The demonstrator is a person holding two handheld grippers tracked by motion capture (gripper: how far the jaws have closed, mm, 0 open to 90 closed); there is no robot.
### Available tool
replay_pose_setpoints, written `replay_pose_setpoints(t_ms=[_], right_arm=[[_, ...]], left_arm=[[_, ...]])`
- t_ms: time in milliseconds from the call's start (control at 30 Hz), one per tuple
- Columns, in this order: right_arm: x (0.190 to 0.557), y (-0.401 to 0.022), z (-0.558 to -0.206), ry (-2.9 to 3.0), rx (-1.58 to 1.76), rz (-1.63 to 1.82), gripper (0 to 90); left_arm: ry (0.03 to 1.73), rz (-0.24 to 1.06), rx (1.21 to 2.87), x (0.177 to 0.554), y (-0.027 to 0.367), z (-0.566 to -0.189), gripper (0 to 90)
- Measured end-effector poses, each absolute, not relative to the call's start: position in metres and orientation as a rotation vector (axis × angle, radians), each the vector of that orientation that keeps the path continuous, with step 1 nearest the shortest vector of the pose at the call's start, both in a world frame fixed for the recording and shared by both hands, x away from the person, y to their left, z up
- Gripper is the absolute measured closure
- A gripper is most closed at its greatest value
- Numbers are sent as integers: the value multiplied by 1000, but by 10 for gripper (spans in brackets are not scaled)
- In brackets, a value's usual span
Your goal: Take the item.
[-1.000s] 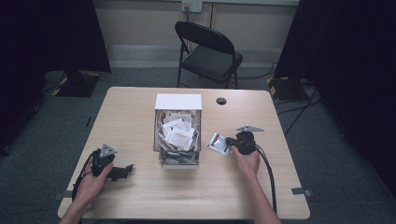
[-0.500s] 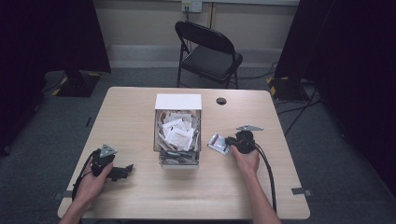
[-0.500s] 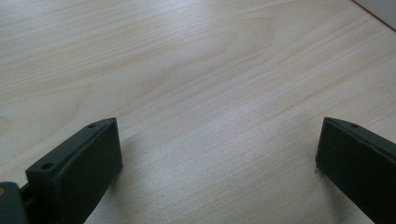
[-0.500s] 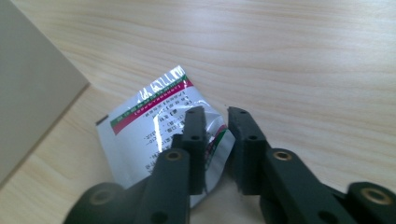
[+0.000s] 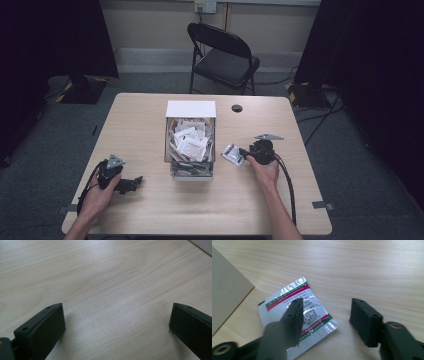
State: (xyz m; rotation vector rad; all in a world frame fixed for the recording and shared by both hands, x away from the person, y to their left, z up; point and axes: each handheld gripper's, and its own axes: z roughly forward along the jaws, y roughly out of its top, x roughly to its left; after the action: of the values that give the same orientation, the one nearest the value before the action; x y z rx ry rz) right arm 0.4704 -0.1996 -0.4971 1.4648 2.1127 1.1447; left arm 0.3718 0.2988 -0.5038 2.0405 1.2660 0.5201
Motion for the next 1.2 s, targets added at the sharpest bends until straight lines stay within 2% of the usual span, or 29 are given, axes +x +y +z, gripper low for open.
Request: replay_pose_setpoints(t_ms=[267, 367, 667, 1200], right_arm=[[469, -203, -496, 2113, 1487, 1131, 237], [468, -205, -493, 2116, 1489, 1134, 203], [456, -217, -484, 2103, 1468, 1122, 166], [424, -238, -473, 2094, 1447, 1058, 180]], left_arm=[[1267, 520, 2039, 372, 299, -504, 0], [1267, 520, 2039, 372, 299, -504, 0], [1267, 520, 2039, 372, 299, -504, 0], [1271, 516, 2030, 372, 298, -504, 0]])
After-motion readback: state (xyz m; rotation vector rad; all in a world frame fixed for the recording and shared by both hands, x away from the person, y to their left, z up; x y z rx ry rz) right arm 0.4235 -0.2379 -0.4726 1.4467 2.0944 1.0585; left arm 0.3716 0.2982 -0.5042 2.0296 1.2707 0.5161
